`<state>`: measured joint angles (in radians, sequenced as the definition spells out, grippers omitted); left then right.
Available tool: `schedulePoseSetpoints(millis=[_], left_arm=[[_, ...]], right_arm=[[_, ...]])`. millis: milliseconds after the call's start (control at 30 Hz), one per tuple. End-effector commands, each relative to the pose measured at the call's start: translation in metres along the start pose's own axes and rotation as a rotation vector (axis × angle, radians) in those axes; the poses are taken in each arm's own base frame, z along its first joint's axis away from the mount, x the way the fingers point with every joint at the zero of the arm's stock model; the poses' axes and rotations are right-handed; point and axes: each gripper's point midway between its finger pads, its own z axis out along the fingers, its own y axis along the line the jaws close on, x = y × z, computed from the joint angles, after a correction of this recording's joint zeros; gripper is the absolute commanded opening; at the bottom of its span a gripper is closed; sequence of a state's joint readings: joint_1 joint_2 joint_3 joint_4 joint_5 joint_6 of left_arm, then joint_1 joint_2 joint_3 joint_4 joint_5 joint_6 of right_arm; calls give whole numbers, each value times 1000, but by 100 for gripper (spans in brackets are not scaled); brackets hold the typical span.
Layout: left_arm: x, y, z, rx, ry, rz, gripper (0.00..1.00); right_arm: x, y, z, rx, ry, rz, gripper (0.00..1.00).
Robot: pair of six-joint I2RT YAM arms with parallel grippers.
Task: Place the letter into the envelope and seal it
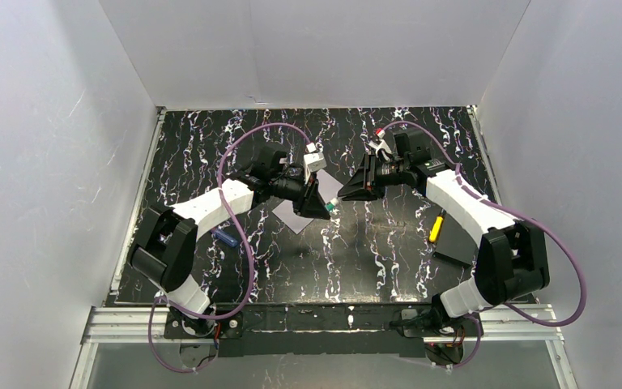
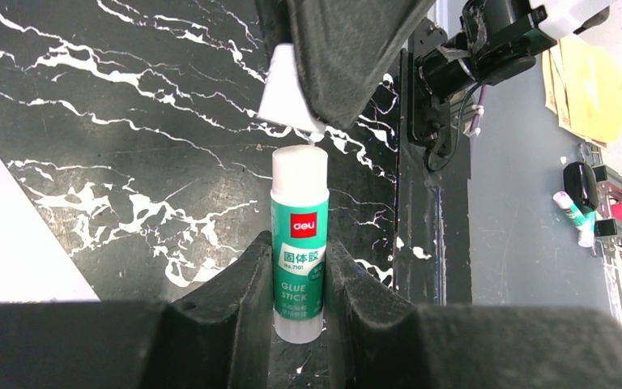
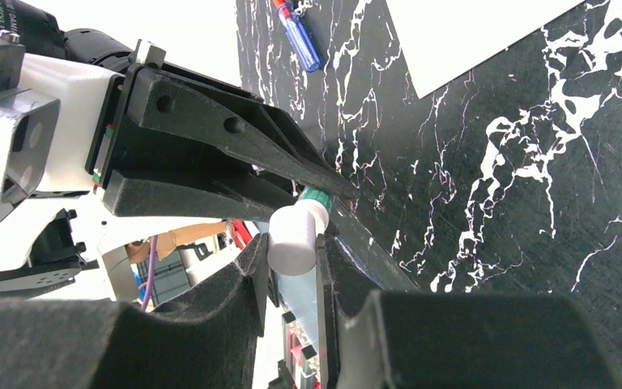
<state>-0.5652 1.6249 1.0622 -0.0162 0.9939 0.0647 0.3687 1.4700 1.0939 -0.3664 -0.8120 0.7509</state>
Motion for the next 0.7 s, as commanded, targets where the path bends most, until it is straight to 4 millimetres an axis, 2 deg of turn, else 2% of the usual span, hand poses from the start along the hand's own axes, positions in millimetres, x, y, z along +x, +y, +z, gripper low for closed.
schedulePoseSetpoints(millis=[0,167,400,667], left_arm=[[-35,-24,-7,58,-75,79,0],[-36,-20,-8,31,-77,81,0],[-34,-15,-8,1,-74,86,0],[-16,-5,-10,-48,-7,87,0]], right_arm=[[0,3,5,-30,6,-14,1],[2,-4,6,2,12,-16,1],[2,-1,5,-12,17,-23,1],[-6,7,0,4,-28,-44,1]])
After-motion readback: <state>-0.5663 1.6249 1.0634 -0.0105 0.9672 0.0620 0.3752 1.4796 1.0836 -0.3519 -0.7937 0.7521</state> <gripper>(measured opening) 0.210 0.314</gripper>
